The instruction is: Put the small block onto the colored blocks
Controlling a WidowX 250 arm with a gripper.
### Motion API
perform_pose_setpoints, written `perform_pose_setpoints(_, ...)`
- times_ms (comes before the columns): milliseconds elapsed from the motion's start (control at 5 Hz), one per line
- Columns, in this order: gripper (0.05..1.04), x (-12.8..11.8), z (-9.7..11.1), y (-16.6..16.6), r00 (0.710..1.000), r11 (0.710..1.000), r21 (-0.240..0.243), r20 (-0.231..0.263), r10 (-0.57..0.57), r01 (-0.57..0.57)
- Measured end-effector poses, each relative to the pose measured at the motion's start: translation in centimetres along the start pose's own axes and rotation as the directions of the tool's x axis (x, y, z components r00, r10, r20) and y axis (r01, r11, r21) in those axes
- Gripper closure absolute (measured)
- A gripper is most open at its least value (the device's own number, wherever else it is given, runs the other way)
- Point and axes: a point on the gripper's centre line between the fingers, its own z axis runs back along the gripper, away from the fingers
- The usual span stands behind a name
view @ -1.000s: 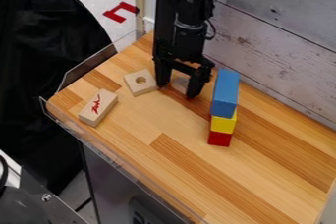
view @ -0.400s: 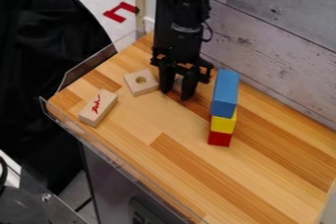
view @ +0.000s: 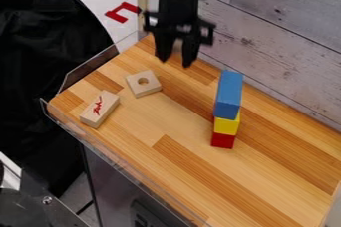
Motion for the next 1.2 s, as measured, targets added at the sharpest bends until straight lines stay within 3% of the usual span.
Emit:
perform_pose_setpoints(200,0.576,-0.8,4.1,-1.1,0.997,0.998,-0.060,0.082,0.000,0.005)
perform_pose_setpoints(400,0.576,-2.1,6.5,-2.7,0.992,0.993,-0.112,0.124,-0.032,0.046)
perform_pose_setpoints(600,0.576,-4.5,7.8,-5.1,0.990,0.990,-0.097,0.108,-0.092,0.103)
perform_pose_setpoints(1000,0.576,-5.8,6.4,-8.1,0.987,0.986,-0.068,0.062,-0.148,0.152)
perform_pose_setpoints(1200,0.576,-5.4,4.2,-8.8,0.992,0.990,-0.061,0.009,-0.124,0.124)
